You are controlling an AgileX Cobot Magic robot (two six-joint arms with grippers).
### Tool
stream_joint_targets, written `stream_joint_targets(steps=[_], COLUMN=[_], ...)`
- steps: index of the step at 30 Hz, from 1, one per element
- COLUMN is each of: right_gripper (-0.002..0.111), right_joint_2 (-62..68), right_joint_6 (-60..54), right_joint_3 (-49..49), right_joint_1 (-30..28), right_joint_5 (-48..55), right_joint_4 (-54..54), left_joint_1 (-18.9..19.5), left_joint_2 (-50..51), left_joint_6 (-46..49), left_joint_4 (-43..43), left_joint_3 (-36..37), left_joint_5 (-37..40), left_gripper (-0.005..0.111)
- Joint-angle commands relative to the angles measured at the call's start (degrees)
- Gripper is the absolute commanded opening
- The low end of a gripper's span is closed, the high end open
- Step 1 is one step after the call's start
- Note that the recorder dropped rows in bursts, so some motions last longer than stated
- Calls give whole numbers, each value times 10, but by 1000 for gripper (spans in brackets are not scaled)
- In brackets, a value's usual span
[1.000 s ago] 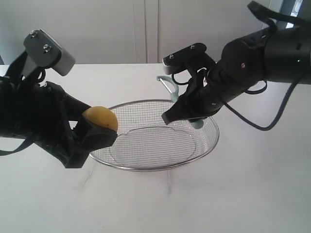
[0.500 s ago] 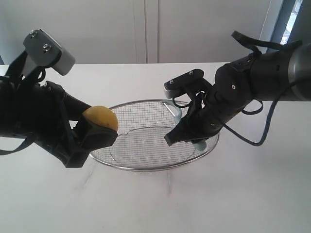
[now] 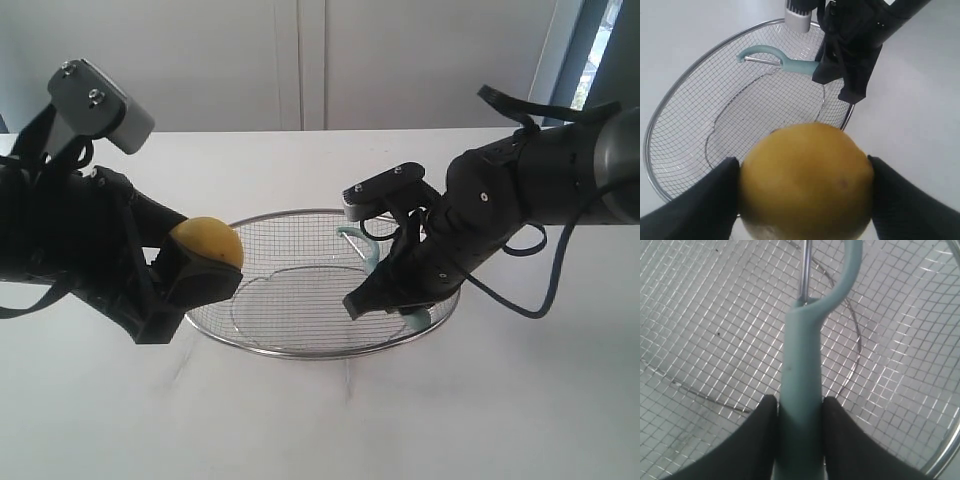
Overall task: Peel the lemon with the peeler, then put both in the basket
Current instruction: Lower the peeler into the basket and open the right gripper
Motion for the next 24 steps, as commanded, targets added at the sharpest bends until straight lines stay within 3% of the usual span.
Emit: stream_joint_targets(steps=[1, 21, 24], right_gripper=[0, 0, 6], right_joint_2=[1, 52, 52], right_joint_6=[1, 1, 1], right_joint_3=[3, 3, 3], right_joint_1=[-3, -3, -3], right_joint_5=[-13, -70, -70], right_joint_4=[0, 0, 0], left_joint_1=[1, 1, 1], left_joint_2=[-7, -7, -7], left_joint_6=[-1, -1, -1], left_joint_4=[-11, -11, -11], left_joint_3=[1, 1, 1], left_joint_5=[-1, -1, -1], left_gripper=[0, 0, 0])
